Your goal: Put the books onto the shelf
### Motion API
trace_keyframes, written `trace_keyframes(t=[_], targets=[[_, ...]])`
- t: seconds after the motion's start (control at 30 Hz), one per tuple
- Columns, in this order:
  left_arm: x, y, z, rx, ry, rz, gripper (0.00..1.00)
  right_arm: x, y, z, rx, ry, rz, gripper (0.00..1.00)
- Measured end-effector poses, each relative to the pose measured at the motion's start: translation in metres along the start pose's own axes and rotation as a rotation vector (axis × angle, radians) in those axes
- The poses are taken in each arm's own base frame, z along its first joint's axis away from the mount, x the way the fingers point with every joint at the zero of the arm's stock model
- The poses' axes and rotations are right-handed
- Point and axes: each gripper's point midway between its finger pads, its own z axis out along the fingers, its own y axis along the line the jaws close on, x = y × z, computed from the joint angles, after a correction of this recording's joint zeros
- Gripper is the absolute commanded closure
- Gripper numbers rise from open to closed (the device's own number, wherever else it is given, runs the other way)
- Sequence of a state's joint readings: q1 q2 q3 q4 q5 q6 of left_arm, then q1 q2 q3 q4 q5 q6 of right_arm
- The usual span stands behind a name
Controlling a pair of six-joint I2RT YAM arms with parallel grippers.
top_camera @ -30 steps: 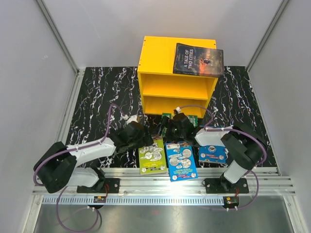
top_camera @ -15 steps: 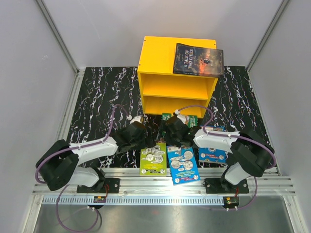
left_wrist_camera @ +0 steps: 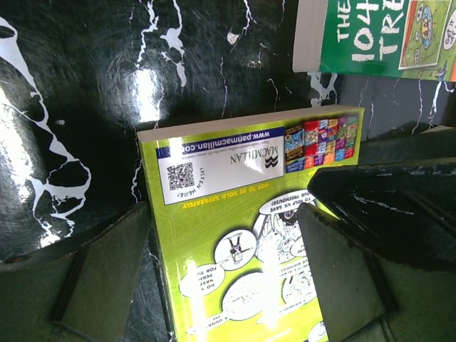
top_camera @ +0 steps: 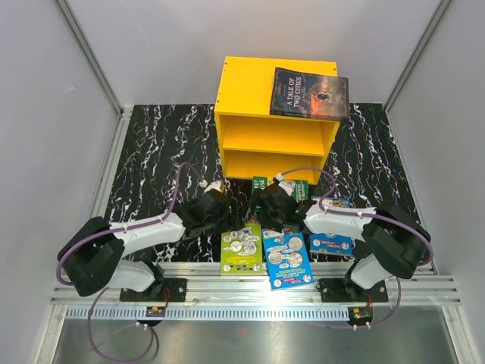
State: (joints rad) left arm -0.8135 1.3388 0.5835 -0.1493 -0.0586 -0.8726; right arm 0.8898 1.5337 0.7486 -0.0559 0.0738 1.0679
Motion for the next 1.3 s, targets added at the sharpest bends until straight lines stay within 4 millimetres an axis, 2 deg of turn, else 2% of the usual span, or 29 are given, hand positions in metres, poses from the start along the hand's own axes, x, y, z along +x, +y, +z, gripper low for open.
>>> trace_keyframes(t=[0.13,0.2,0.3,0.4,0.57,0.7,0.83,1.07,1.17,1.2,1.3], targets=[[-0.001,0.0,0.0,0.0,-0.003,0.001,0.12,0.003,0.002,-0.005,-0.058,-0.009,0.033,0.27],[-0.002,0.0,0.0,-0.001,-0.011,-0.005,0.12,0.004,0.008,-0.015,-0.101,-0.009,0.034,0.29],[-0.006,0.001,0.002,-0.005,-0.024,-0.012,0.12,0.005,0.03,-0.034,-0.189,-0.007,0.029,0.3],[-0.007,-0.001,0.002,0.001,-0.028,-0.016,0.12,0.005,0.037,-0.04,-0.219,-0.003,0.027,0.33],[-0.007,-0.001,0.003,0.002,-0.028,-0.016,0.12,0.005,0.038,-0.04,-0.221,-0.002,0.029,0.33],[-0.006,-0.001,0.003,0.001,-0.028,-0.016,0.12,0.005,0.039,-0.037,-0.226,-0.002,0.036,0.39],[-0.007,0.001,0.003,-0.006,-0.032,-0.012,0.12,0.006,0.036,-0.034,-0.229,-0.008,0.047,0.51],[-0.008,0.002,0.003,-0.01,-0.041,-0.025,0.12,0.033,0.001,-0.013,-0.128,0.052,0.019,0.66],[-0.01,0.003,0.003,-0.016,-0.047,-0.025,0.12,0.038,0.004,-0.008,-0.142,0.061,0.01,0.78],[-0.011,0.004,0.003,-0.021,-0.053,-0.026,0.12,0.038,0.006,-0.007,-0.149,0.061,0.008,0.85],[-0.014,0.008,0.003,-0.037,-0.069,-0.03,0.12,0.04,0.01,-0.005,-0.17,0.063,0.005,0.94]])
